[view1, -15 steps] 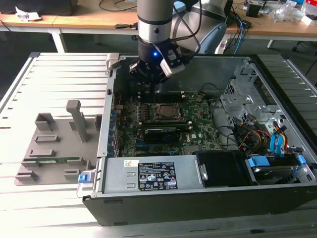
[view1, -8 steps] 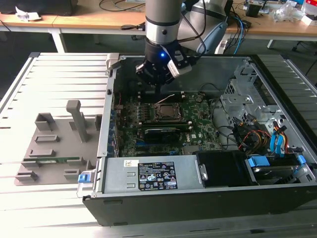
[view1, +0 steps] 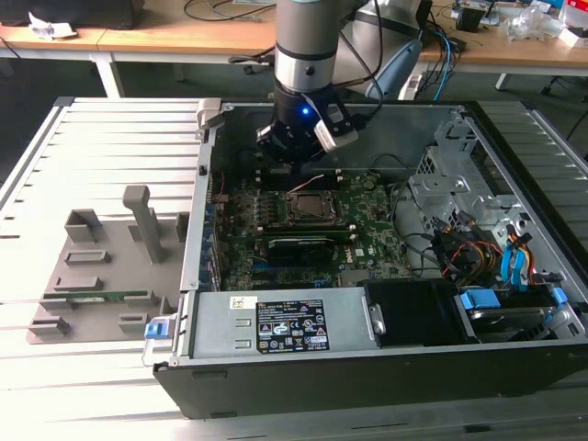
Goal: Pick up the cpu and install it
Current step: 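Install the first cpu locking lever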
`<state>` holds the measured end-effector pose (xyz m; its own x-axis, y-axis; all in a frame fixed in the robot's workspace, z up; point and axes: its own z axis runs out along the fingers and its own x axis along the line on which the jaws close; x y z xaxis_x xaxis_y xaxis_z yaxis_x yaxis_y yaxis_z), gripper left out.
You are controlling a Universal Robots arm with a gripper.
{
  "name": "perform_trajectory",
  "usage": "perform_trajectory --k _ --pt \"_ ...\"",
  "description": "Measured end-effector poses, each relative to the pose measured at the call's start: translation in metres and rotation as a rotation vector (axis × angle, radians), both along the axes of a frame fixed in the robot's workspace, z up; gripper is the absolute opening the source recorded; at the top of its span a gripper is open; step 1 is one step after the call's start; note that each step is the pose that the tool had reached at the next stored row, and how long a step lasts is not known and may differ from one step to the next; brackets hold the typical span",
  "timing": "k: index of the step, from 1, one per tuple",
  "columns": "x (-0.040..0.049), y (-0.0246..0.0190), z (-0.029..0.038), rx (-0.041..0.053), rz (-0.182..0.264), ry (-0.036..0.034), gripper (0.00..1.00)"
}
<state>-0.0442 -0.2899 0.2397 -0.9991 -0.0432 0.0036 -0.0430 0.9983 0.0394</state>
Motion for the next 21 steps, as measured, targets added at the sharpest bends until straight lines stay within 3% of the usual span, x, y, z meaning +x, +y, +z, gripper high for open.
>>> perform_trajectory --k 7,16,21 --pt "0.0039 0.0042 -0.0121 -0.0001 0.019 0.0021 0.11" --pt "0.006 0.0076 -0.0209 -0.0003 0.046 0.0023 0.11" --pt "0.0185 0.0079 -0.0275 -0.0003 0.061 0.0041 0.11"
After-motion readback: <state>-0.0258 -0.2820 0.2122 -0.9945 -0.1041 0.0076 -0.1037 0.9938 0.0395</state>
